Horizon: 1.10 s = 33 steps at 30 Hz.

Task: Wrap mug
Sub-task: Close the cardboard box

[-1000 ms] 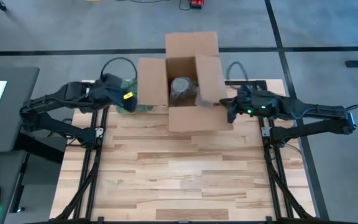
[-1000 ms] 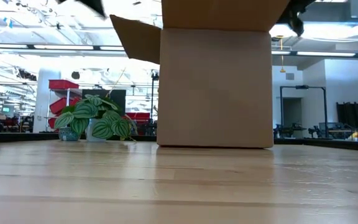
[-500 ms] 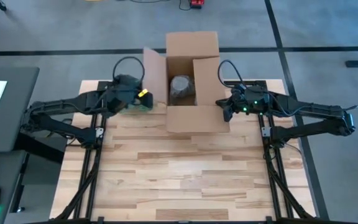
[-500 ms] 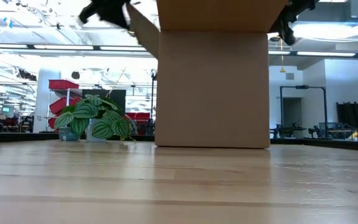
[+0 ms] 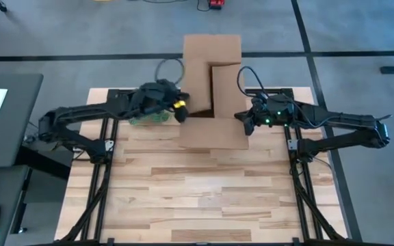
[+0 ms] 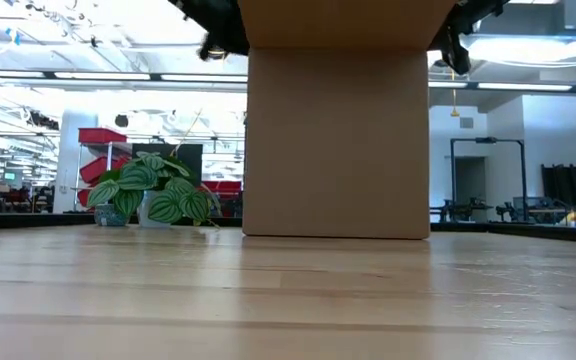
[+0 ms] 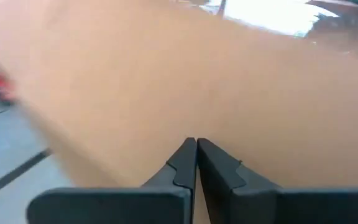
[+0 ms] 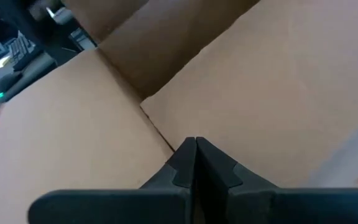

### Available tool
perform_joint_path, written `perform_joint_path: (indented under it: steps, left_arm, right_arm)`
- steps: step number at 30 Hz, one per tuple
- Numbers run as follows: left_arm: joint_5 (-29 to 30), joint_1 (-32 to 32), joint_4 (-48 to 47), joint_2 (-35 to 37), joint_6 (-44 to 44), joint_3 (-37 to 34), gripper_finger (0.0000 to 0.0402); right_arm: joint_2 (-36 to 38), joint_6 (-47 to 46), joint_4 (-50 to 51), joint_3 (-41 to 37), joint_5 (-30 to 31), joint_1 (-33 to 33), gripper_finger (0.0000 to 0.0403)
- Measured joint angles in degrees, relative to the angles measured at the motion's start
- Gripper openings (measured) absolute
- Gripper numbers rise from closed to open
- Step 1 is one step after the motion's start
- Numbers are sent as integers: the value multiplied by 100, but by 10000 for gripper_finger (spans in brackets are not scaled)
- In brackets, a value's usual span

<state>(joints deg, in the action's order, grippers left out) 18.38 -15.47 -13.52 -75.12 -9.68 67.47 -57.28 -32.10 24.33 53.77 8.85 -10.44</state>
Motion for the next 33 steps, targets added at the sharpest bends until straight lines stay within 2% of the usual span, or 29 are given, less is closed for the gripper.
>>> perform_joint_path:
  steps: [3, 7, 14, 19, 22, 26, 30, 33]
  left_arm:
    - [-723, -4, 489, -355, 163, -9, 0]
    - [-1224, -34, 526, -614, 222, 106, 0]
    - [-1677, -41, 383, -608, 502, 115, 0]
    - [-1894, -75, 388, -548, 618, 113, 0]
    - [-2157, -78, 381, -548, 604, 113, 0]
    - [-2314, -73, 386, -548, 574, 113, 0]
    - [-2341, -69, 295, -548, 467, 209, 0]
    - [-2361, -67, 25, -523, 441, 592, 0]
  right_arm:
    - [-26, -124, 137, 209, -38, 7, 0]
    - [-35, -158, 349, 623, -38, 7, 0]
    - [-165, -377, 332, 1384, -34, 1, 0]
    - [-537, -248, 335, 1547, -41, -389, 0]
    - [-839, 28, -44, 1590, -542, -785, 0]
    - [-1418, 467, -978, 1590, -1746, -1373, 0]
    - [-2002, 841, -1488, 1592, -2363, -1897, 0]
    - [-2359, 1149, -1592, 1592, -2827, -2139, 0]
